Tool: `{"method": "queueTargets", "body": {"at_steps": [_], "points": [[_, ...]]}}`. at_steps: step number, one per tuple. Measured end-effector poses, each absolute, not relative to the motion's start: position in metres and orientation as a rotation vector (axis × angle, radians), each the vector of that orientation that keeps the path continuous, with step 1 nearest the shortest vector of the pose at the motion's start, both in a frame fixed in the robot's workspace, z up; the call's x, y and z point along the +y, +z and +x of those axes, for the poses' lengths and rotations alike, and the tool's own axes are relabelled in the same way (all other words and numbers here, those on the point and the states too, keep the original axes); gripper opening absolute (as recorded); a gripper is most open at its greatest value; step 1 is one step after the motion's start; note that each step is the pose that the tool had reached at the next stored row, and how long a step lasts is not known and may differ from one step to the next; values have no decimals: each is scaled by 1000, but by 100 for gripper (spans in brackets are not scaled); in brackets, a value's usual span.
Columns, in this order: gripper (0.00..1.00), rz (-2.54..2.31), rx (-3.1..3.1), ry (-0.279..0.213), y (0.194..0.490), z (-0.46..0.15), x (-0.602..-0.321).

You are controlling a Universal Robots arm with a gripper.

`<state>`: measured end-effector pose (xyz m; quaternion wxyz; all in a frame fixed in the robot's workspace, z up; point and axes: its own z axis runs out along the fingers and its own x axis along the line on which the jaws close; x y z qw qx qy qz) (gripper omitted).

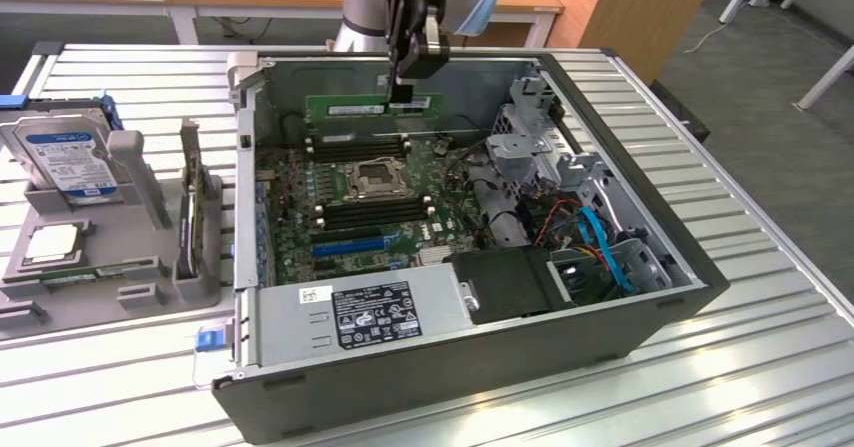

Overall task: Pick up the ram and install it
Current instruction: 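Pick up the ram and move it above insertion slot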

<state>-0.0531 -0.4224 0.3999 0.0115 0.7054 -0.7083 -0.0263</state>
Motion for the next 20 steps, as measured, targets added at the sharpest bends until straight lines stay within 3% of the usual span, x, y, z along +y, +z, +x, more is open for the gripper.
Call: {"method": "queueTargets", "body": {"at_steps": [20], "points": [[11,2200,-2209,-82,382,-53,-419]]}}
